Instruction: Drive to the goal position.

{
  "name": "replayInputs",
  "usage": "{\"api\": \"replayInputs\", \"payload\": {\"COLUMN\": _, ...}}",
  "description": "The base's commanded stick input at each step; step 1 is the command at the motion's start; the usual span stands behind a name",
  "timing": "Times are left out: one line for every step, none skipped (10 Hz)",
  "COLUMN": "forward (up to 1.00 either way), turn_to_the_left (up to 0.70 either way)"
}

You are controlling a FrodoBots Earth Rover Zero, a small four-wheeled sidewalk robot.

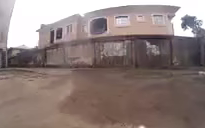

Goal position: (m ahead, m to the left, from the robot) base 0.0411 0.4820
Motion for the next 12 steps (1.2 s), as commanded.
{"api": "replayInputs", "payload": {"forward": 0.3, "turn_to_the_left": 0.0}}
{"api": "replayInputs", "payload": {"forward": 0.3, "turn_to_the_left": 0.0}}
{"api": "replayInputs", "payload": {"forward": 0.3, "turn_to_the_left": 0.0}}
{"api": "replayInputs", "payload": {"forward": 0.3, "turn_to_the_left": 0.0}}
{"api": "replayInputs", "payload": {"forward": 0.3, "turn_to_the_left": 0.0}}
{"api": "replayInputs", "payload": {"forward": 0.3, "turn_to_the_left": 0.0}}
{"api": "replayInputs", "payload": {"forward": 0.3, "turn_to_the_left": 0.0}}
{"api": "replayInputs", "payload": {"forward": 0.3, "turn_to_the_left": 0.0}}
{"api": "replayInputs", "payload": {"forward": 0.3, "turn_to_the_left": 0.0}}
{"api": "replayInputs", "payload": {"forward": 0.3, "turn_to_the_left": 0.0}}
{"api": "replayInputs", "payload": {"forward": 0.3, "turn_to_the_left": 0.0}}
{"api": "replayInputs", "payload": {"forward": 0.3, "turn_to_the_left": 0.0}}
